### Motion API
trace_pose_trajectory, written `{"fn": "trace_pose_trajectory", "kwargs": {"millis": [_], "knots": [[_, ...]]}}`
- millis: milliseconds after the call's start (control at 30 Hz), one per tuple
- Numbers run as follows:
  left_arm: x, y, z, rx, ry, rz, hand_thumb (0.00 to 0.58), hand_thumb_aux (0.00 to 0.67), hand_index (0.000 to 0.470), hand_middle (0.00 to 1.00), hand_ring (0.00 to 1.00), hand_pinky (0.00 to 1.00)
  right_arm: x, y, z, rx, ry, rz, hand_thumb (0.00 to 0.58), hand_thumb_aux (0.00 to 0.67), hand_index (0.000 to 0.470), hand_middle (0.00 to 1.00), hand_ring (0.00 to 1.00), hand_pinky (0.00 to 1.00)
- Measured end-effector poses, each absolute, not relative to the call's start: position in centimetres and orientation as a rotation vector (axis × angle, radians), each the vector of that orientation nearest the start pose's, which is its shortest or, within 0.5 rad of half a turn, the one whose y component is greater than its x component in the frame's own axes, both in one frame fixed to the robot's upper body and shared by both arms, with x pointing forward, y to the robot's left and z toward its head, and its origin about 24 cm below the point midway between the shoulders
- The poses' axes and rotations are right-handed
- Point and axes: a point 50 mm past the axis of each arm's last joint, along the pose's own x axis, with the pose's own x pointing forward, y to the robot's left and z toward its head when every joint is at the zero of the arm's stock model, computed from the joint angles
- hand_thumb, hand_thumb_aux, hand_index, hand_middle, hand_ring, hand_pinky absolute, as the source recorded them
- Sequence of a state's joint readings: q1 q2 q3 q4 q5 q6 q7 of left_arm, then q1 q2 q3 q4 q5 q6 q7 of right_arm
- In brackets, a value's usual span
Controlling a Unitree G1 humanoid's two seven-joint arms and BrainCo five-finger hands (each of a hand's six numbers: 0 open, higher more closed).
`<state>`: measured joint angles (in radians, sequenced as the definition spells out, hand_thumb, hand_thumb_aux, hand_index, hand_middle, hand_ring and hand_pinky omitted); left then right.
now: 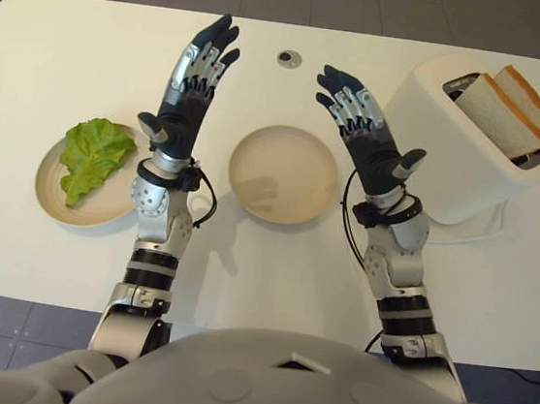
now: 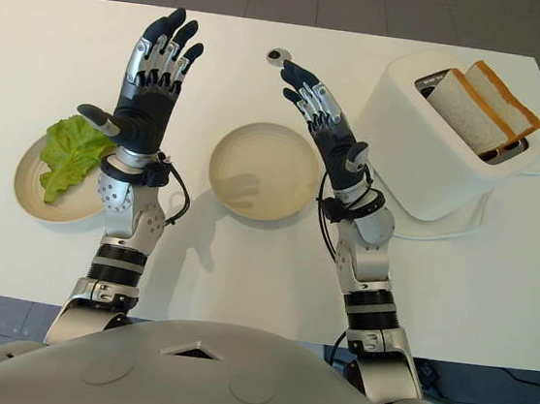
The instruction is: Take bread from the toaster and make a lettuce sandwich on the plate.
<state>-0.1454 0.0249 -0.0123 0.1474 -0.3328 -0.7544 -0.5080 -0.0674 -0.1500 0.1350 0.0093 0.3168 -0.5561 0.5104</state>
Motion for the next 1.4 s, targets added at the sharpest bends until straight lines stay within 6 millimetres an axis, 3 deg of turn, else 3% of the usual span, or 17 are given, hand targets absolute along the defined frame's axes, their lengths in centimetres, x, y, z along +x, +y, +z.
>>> {"fn": "trace_pose_trajectory", "kwargs": {"millis": [333,533,600,700,833,933,1033,1133,1233,1267,1333,1400], "knots": [[25.1,12.8,10.7,0.232,-0.803,-0.315,0.000,0.000,0.000,0.00,0.00,0.00,25.1,-14.2,10.9,-0.046,-0.669,0.357,0.000,0.000,0.000,0.00,0.00,0.00],[25.6,12.9,10.5,0.238,-0.787,-0.270,0.000,0.000,0.000,0.00,0.00,0.00,25.1,-14.9,11.6,-0.137,-0.710,0.268,0.000,0.000,0.000,0.00,0.00,0.00],[25.6,12.7,10.5,0.215,-0.787,-0.278,0.000,0.000,0.000,0.00,0.00,0.00,24.6,-15.5,13.3,-0.194,-0.774,0.243,0.000,0.000,0.000,0.00,0.00,0.00],[25.6,12.8,10.5,0.199,-0.786,-0.278,0.000,0.000,0.000,0.00,0.00,0.00,23.5,-18.5,17.1,-0.378,-0.904,0.151,0.000,0.000,0.000,0.00,0.00,0.00],[25.6,12.7,10.4,0.190,-0.780,-0.284,0.000,0.000,0.000,0.00,0.00,0.00,22.3,-25.6,21.2,-0.746,-0.886,-0.095,0.000,0.000,0.000,0.00,0.00,0.00],[25.6,12.4,10.4,0.185,-0.780,-0.292,0.000,0.000,0.000,0.00,0.00,0.00,21.9,-29.1,23.1,-0.977,-0.794,-0.230,0.000,0.000,0.000,0.00,0.00,0.00],[25.6,12.3,10.3,0.183,-0.780,-0.296,0.000,0.000,0.000,0.00,0.00,0.00,22.8,-32.4,22.3,-1.117,-0.593,-0.292,0.000,0.000,0.000,0.00,0.00,0.00],[25.5,11.9,10.3,0.180,-0.783,-0.318,0.000,0.000,0.000,0.00,0.00,0.00,23.4,-36.2,18.6,-1.156,-0.283,-0.285,0.000,0.000,0.000,0.00,0.00,0.00],[25.5,11.7,10.2,0.179,-0.780,-0.330,0.000,0.000,0.000,0.00,0.00,0.00,23.9,-37.7,14.9,-1.154,-0.069,-0.207,0.000,0.000,0.000,0.00,0.00,0.00],[25.5,11.7,10.1,0.180,-0.779,-0.329,0.000,0.000,0.000,0.00,0.00,0.00,24.2,-38.1,13.8,-1.143,-0.014,-0.182,0.144,0.089,0.063,0.00,0.00,0.00],[25.5,11.8,10.1,0.181,-0.779,-0.326,0.000,0.000,0.000,0.00,0.00,0.00,24.6,-38.4,13.3,-1.118,0.007,-0.174,0.337,0.236,0.166,0.00,0.00,0.00],[25.4,11.7,10.0,0.180,-0.777,-0.326,0.000,0.000,0.000,0.00,0.00,0.00,24.8,-38.7,13.3,-1.120,0.011,-0.155,0.521,0.457,0.321,0.00,0.00,0.00]]}}
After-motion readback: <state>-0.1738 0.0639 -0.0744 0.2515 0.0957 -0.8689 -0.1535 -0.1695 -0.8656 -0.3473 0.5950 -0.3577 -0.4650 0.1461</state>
